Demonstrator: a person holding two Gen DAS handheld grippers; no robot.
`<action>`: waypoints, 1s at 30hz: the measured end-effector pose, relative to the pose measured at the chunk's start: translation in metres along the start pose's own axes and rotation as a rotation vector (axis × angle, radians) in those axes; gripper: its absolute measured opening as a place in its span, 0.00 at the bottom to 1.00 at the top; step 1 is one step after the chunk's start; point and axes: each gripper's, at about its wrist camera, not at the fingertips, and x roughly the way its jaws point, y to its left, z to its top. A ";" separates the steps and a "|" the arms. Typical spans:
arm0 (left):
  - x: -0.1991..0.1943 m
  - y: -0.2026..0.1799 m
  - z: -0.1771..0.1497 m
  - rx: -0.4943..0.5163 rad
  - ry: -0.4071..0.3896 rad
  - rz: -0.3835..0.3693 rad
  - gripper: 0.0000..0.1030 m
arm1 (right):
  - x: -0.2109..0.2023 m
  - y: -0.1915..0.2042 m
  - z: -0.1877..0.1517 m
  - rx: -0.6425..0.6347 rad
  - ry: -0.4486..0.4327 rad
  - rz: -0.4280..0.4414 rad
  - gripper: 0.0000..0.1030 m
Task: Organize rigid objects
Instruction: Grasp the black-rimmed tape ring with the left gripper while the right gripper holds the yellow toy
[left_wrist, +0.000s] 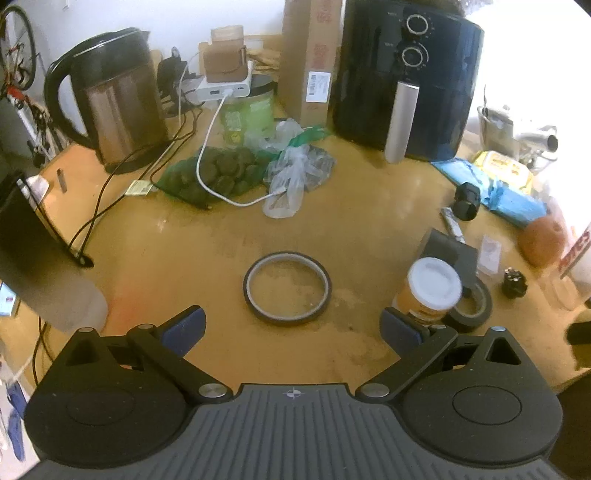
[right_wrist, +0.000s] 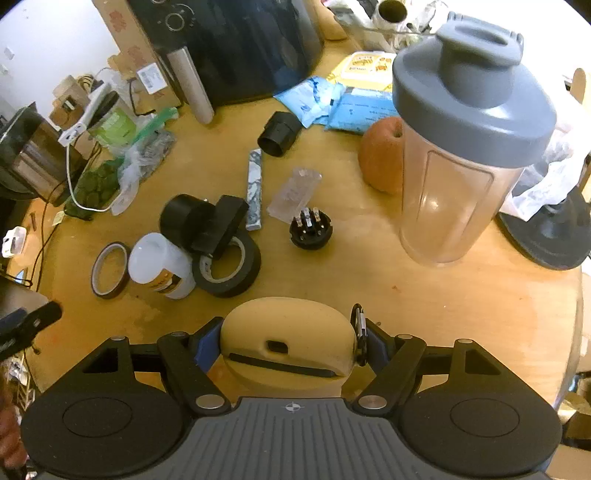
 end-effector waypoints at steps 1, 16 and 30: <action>0.004 0.000 0.002 0.019 -0.004 0.007 1.00 | -0.003 0.000 0.000 -0.007 -0.003 0.004 0.76; 0.081 0.018 -0.002 0.135 0.108 -0.056 1.00 | -0.029 -0.003 -0.002 0.018 -0.032 0.032 0.76; 0.113 0.029 -0.002 0.129 0.089 -0.107 1.00 | -0.040 -0.016 -0.009 0.081 -0.035 -0.005 0.76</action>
